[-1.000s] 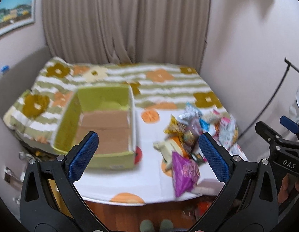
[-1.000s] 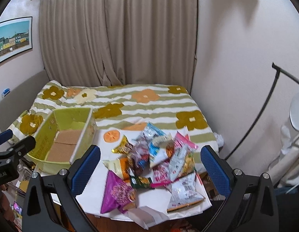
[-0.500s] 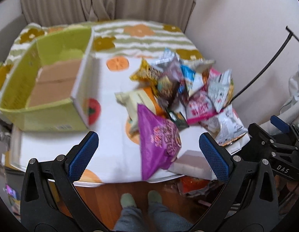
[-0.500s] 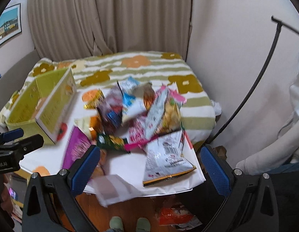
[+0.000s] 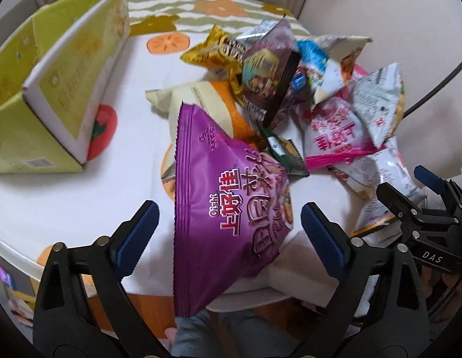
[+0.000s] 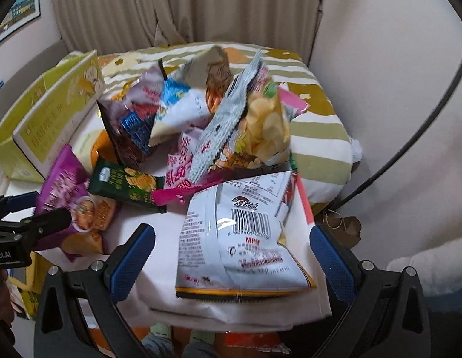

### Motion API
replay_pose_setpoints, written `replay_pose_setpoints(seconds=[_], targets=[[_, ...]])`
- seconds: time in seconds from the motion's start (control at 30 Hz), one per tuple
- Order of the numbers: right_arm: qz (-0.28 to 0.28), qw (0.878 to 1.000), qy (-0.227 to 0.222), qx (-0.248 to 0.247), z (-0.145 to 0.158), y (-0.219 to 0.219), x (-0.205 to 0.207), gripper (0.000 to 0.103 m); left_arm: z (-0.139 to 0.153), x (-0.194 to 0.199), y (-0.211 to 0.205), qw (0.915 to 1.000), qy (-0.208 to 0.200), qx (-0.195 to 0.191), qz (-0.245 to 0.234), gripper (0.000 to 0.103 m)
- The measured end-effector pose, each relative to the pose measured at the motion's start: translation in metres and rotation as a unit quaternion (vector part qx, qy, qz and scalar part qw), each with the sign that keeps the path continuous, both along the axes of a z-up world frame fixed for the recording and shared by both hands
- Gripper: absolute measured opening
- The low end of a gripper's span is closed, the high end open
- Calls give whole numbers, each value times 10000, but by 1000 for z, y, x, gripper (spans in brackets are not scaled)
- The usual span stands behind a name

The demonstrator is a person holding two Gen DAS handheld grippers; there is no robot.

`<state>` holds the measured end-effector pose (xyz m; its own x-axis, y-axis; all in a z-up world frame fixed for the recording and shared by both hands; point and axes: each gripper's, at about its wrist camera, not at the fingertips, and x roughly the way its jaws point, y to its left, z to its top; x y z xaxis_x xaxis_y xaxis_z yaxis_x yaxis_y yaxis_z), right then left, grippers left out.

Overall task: Organize snacks
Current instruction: 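Grasp the purple triangular bag with left tool while right tool grasps the white barcode chip bag, then carry the purple bag with left tool while right tool carries the white bag toward the box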

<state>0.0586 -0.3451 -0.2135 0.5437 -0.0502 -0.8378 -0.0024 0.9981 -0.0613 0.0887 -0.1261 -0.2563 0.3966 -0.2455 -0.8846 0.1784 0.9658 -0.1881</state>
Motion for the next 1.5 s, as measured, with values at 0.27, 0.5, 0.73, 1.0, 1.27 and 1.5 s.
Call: replay_pose_setpoints(seconds=[0.27, 0.5, 0.73, 1.0, 1.27, 1.5], targets=[[92, 9996, 145, -203, -20, -2, 16, 103, -15, 9, -1, 9995, 238, -194, -61, 70], [190, 9984, 249, -466, -32, 5, 19, 103, -9, 4, -7, 9997, 112, -99, -171, 52], [142, 9978, 297, -571, -37, 10, 17, 103, -4, 1, -5, 9998, 81, -68, -155, 48], [178, 9977, 363, -548, -39, 11, 18, 79, 1, -3, -3, 9999, 30, -77, -147, 48], [-35, 9985, 356, -420, -32, 2, 12, 66, 7, -6, -4, 9999, -30, -64, -150, 48], [-147, 9984, 252, -479, -13, -5, 5, 65, 21, -12, -6, 9997, -180, -23, -139, 47]])
